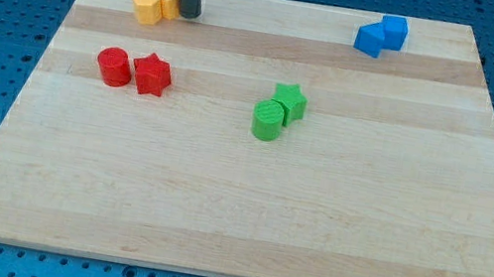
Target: Separate the red blocks from the group of blocks
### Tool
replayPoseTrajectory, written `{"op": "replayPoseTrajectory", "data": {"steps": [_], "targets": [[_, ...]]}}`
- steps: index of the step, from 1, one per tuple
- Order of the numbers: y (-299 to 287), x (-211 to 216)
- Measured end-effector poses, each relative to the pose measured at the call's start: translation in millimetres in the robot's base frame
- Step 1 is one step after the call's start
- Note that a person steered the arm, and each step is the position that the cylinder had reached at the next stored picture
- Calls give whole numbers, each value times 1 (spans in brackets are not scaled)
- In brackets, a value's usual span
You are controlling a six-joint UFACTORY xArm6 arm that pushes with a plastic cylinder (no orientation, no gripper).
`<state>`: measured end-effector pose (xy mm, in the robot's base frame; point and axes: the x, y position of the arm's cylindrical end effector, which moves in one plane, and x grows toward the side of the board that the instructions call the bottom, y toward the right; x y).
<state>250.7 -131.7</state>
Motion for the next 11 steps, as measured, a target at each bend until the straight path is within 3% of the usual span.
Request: {"op": "replayPoseTrajectory", "data": {"steps": [1, 2, 3, 4, 6, 7, 8, 10, 11], "targets": [[-2, 1], [41, 47], [3, 103], [3, 153], [-14, 201], [-69, 185], [-84, 165], [-87, 116], [-55, 93]]}}
